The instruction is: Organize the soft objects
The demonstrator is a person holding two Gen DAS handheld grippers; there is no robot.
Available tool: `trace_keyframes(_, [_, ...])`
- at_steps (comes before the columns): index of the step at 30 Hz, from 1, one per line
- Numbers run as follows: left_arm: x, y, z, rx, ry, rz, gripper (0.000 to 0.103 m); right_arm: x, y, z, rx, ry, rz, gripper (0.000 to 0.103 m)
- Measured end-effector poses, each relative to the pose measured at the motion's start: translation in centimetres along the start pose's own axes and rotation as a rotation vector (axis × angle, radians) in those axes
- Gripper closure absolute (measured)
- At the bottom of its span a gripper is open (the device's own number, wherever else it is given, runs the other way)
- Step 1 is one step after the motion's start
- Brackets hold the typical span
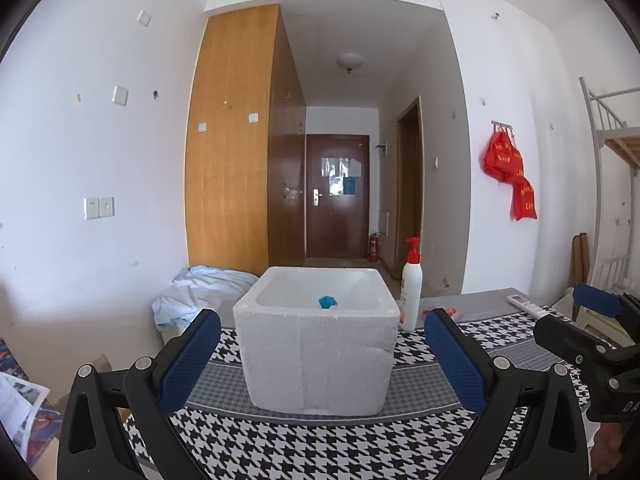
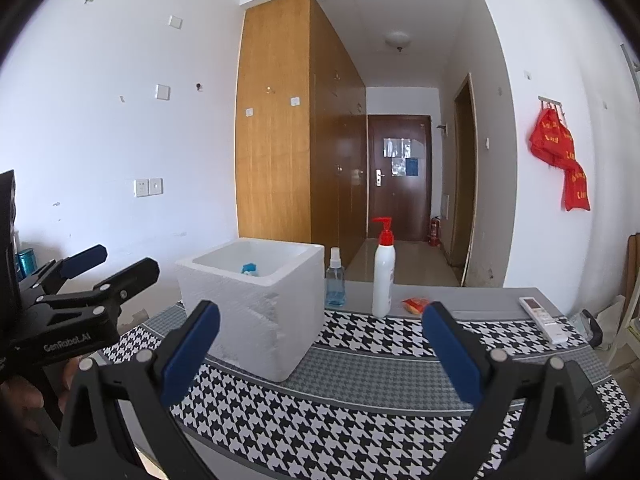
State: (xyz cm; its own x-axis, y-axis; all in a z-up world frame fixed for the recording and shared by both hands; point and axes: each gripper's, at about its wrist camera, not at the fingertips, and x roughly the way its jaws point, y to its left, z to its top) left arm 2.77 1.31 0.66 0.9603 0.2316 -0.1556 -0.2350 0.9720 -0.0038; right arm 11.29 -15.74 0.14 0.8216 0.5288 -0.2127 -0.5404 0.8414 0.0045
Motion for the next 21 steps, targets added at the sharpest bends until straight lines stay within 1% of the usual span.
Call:
trace_keyframes(9, [-1.4,0.1,-1.0,-0.007,-0.014,0.009,0.001,-0.9,0.4,-1.3,0.008,0.002,0.004,0.001])
trace_keyframes(21, [-3.1,0.0,-2.8,0.013,-0.021,0.013,0.001,-2.0,0.8,-3.2,0.029,0.013,0.002,0.001])
